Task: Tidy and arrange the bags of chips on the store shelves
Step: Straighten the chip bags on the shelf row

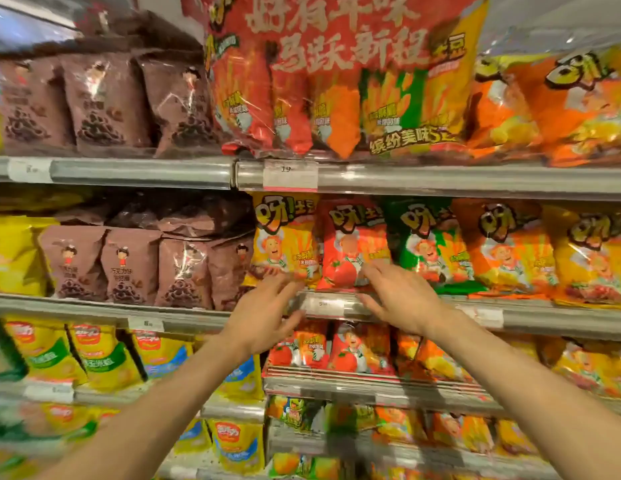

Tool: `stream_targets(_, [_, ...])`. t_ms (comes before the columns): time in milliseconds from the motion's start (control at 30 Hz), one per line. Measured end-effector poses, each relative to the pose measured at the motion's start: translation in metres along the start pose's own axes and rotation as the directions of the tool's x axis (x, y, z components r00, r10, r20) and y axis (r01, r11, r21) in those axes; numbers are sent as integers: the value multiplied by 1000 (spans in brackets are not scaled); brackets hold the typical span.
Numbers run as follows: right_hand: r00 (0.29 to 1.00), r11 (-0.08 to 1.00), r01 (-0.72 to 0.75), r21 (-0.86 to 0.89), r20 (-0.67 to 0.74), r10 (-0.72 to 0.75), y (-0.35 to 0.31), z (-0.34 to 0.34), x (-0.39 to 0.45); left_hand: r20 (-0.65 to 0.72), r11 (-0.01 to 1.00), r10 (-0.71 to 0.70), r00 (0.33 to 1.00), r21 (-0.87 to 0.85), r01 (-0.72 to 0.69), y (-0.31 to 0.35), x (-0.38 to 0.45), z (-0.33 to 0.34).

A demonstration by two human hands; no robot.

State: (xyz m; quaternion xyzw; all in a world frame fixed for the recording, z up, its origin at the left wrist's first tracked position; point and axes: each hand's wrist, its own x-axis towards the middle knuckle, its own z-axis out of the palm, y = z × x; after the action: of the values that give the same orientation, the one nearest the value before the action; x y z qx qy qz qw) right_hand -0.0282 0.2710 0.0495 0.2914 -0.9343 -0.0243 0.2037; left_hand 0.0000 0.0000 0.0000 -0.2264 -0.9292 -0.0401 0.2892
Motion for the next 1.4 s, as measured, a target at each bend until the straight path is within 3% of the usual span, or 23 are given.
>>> stream_targets(100, [998, 994, 57, 91, 0, -57, -2, 17, 5, 27, 999, -42, 999, -7, 42, -3, 4, 17])
stream_targets(200, [999, 982, -36, 186, 45, 28, -11, 34, 8, 47, 997, -63, 997, -40, 65, -9, 7, 34])
stream_targets(500, [981, 971, -167, 169, -75, 181, -18, 57, 16, -53, 984, -76, 996, -167, 66, -17, 6, 48])
stream_targets(600, [969, 939, -218, 268, -58, 241, -19, 45, 22, -64, 984, -36, 997, -177, 24, -22, 6, 49])
stream_targets(767, [951, 864, -108, 492, -202, 234, -27, 0, 56, -91, 979, -24, 996, -204, 5, -27, 6, 51])
stream_targets(1000, [967, 745, -236, 624, 79, 241, -41, -3, 137, -83, 969, -24, 996, -246, 3, -30, 5, 52])
stream_targets(1100, [961, 646, -274, 713, 175, 215, -46, -4, 148, -63, 961, -32, 998, -275, 13, -31, 5, 53])
stream_targets(1300, [952, 522, -248, 816, 105, 287, -50, 5, 152, -41, 958, -47, 998, -286, 33, -32, 6, 56])
stream_targets(1400, [919, 565, -265, 781, 28, 393, -52, 10, 153, -25, 955, -48, 999, -293, 39, -33, 6, 56])
